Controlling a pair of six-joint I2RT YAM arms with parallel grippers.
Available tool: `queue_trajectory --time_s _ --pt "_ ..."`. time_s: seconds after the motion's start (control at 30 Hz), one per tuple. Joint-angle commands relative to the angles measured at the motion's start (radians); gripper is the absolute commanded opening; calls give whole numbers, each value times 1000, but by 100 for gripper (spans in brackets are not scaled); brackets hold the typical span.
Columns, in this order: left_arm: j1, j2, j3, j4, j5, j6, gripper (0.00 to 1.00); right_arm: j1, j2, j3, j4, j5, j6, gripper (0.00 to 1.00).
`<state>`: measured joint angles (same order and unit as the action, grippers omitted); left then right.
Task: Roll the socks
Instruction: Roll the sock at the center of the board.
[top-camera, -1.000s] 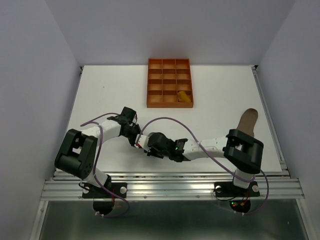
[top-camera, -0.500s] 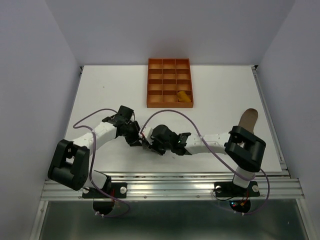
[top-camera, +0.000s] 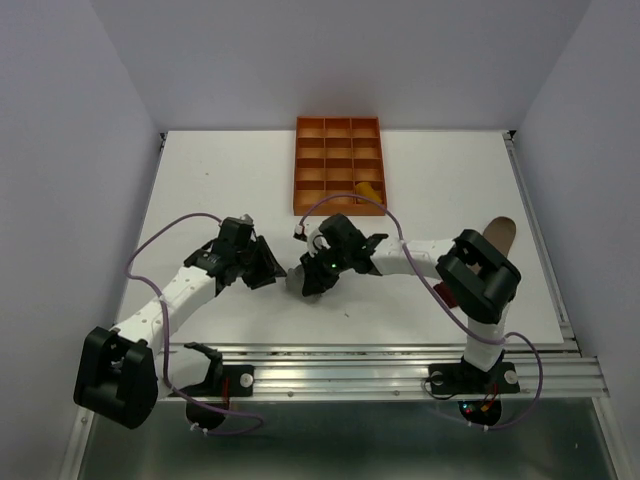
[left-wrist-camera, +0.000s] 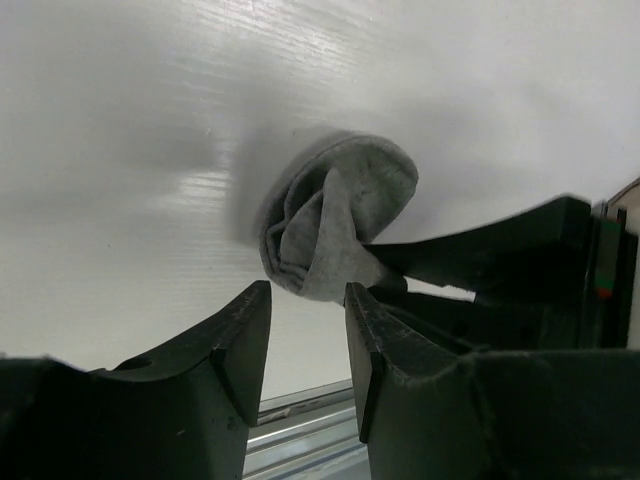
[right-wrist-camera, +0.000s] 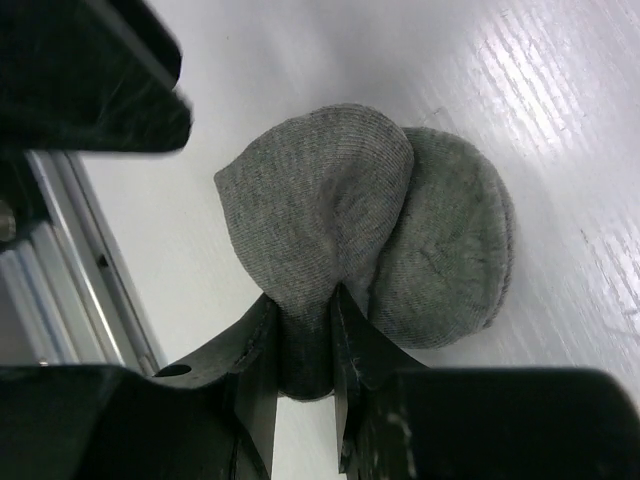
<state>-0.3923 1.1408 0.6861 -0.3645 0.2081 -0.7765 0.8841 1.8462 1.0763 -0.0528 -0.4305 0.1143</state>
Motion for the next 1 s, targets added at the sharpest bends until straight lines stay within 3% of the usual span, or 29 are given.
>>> queue_trajectory --time_s 0.0,0.2,0.63,0.97 --pt "3 -55 -62 85 66 45 48 -56 119 80 -163 -132 100 1" --pt "-3 -44 -106 151 115 60 48 -103 194 155 -242 -252 160 1" --pt "-8 66 -99 170 71 72 55 -154 272 224 -344 -281 234 1" --pt "-11 138 -105 263 132 89 59 -163 304 249 -360 -294 226 1"
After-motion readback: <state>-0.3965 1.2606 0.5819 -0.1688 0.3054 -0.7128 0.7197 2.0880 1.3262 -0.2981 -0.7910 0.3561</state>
